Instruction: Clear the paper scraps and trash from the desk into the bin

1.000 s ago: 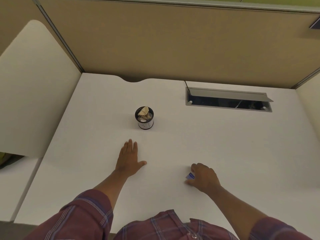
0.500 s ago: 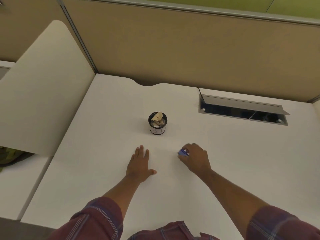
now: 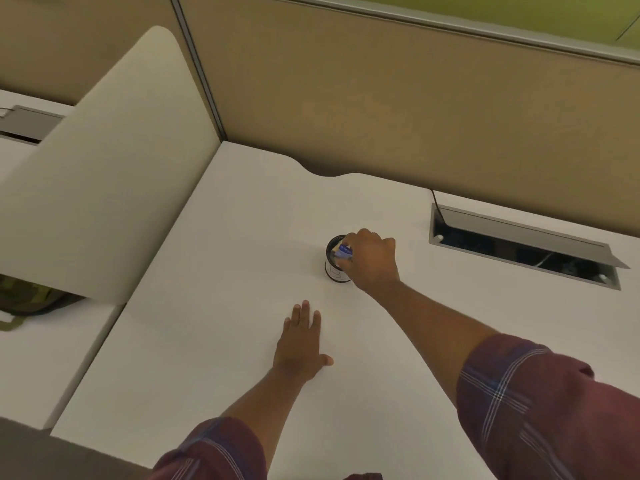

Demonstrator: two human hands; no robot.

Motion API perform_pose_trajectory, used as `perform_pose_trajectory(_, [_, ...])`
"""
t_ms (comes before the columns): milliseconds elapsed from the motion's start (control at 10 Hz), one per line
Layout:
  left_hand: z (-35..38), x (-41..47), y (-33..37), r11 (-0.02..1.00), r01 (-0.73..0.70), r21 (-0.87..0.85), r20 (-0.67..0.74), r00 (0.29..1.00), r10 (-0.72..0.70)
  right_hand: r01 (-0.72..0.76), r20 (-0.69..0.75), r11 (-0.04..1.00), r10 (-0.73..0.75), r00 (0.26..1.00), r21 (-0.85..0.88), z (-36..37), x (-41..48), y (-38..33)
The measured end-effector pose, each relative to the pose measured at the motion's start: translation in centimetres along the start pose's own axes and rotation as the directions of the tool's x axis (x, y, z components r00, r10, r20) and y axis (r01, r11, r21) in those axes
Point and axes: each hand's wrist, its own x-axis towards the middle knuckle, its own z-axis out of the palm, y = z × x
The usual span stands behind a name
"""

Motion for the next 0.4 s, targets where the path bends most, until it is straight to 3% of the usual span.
perform_pose_trajectory(200, [-0.1,0.1,0.0,1.000,0.011,0.007,0.023,1.000,-0.011,0.048,0.005,0.998,-0.049,0.999,0.047,0.7,-0.6,0.3])
perform_pose_trajectory(400, [-0.4,0.2,0.1,1.000,0.019,-0.016,0.047,0.999,-0.018,-0.023,-0.027,0.990,0.027,0.999,0.137,-0.1,-3.5,2.7])
